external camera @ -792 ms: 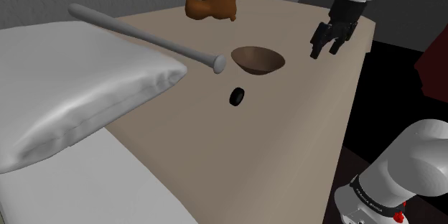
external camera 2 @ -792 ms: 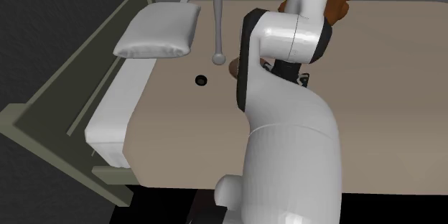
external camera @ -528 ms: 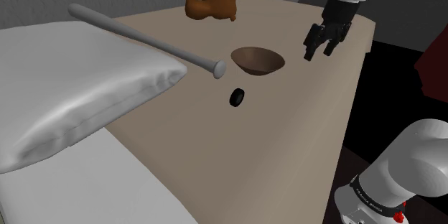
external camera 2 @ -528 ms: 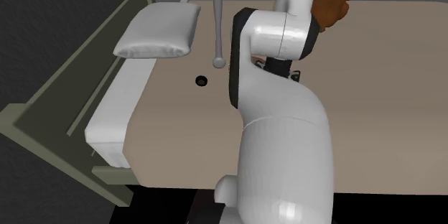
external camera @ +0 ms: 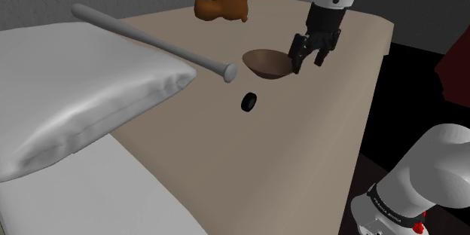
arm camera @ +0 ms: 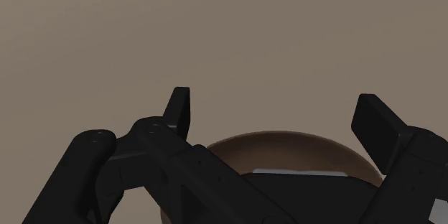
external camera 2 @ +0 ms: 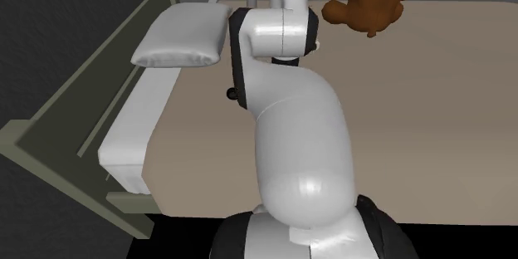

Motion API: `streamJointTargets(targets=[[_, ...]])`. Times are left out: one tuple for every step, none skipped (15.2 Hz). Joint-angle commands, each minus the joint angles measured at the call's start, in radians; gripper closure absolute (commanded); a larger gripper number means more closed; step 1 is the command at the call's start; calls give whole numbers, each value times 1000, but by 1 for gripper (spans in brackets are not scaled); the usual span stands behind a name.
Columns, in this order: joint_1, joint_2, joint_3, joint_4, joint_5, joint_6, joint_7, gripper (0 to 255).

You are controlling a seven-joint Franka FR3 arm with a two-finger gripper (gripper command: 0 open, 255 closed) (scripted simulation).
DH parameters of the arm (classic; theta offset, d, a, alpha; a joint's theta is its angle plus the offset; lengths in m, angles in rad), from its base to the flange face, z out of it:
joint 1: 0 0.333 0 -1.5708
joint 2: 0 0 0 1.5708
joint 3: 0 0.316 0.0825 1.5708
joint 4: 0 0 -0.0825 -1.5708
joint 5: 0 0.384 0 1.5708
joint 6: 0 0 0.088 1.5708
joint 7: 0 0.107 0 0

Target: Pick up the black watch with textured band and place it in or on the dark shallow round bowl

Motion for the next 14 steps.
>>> streamJointTargets(targets=[[12,50,47,44,11,1,46,0],[16,72,69,61,14,4,67,0],[21,96,90,80,16,6,88,0],[25,120,111,99,17,8,109,0],[29,145,133,120,17,10,130,0],[33,171,154,141,16,11,152,0],[37,199,176,164,13,12,174,0],[41,227,197,187,9,13,197,0],[45,257,219,212,4,13,220,0],[49,287,241,238,-3,13,244,0],[54,319,262,265,-11,12,268,0],[58,352,284,293,-22,11,293,0],[64,387,305,322,-34,9,318,0],[67,404,315,337,-40,8,331,0]])
